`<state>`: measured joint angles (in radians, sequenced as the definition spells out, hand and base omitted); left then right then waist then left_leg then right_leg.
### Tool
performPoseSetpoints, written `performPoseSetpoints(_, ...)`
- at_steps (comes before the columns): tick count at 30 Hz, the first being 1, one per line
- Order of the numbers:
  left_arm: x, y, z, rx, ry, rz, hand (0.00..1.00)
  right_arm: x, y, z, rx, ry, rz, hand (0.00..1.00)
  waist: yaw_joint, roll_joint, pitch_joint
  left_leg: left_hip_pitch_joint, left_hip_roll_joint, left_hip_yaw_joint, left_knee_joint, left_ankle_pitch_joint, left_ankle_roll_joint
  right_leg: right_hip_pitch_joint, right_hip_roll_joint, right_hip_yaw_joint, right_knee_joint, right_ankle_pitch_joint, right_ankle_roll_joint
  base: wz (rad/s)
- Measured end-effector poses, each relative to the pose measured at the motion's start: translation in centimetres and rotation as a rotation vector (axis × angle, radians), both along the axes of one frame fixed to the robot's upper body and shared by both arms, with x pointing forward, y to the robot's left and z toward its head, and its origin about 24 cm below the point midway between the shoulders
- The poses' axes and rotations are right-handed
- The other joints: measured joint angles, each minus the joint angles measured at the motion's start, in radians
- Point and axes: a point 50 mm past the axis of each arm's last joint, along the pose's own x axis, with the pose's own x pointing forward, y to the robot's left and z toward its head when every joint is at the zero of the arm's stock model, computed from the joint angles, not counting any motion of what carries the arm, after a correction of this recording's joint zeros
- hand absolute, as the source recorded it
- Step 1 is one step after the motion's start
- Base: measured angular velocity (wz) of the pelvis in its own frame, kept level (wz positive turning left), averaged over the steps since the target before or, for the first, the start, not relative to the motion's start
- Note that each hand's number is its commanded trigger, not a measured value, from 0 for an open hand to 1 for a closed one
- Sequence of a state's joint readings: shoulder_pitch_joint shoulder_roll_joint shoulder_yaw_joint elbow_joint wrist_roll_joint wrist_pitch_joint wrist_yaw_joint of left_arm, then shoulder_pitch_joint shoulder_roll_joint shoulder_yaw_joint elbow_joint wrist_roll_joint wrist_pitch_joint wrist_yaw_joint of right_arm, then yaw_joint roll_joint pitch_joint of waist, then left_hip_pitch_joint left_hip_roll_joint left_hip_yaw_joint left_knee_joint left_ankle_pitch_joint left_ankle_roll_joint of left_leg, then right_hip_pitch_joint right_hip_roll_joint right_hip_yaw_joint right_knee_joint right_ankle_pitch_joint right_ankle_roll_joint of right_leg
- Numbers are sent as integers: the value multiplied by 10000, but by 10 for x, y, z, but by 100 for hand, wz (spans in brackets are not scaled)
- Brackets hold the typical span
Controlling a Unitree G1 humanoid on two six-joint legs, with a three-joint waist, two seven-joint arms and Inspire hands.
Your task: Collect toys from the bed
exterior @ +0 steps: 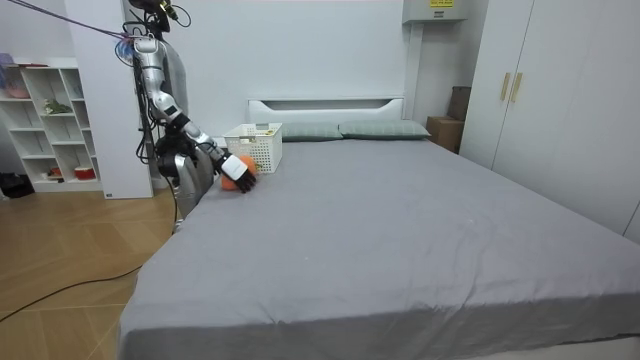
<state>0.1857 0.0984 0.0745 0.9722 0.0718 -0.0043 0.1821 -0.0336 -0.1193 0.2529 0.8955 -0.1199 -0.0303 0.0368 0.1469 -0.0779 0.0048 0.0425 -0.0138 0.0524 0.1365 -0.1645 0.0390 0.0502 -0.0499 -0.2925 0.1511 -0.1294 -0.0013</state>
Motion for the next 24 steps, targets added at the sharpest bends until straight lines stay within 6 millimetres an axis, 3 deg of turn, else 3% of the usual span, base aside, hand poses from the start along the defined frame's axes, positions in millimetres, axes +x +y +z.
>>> performPoseSetpoints(8,1,-1,0,96,-20,-38,0,4,2,0,-77,48,154,100,15,-25,-5,-35,-10,-36,77,-2,0,-5,0,-43,-21,-7,9,1)
performPoseSetpoints(16,4,-2,1,173,-102,-119,0,-1,1,-5,-266,334,164,100,21,-1,86,-50,-2,-73,82,-3,-1,0,-3,-82,-14,-6,7,0)
performPoseSetpoints(24,7,-3,0,168,-109,-110,0,2,4,-4,-270,274,352,100,120,-12,86,-50,-3,-65,92,-5,0,-2,-2,-81,-11,-4,6,0)
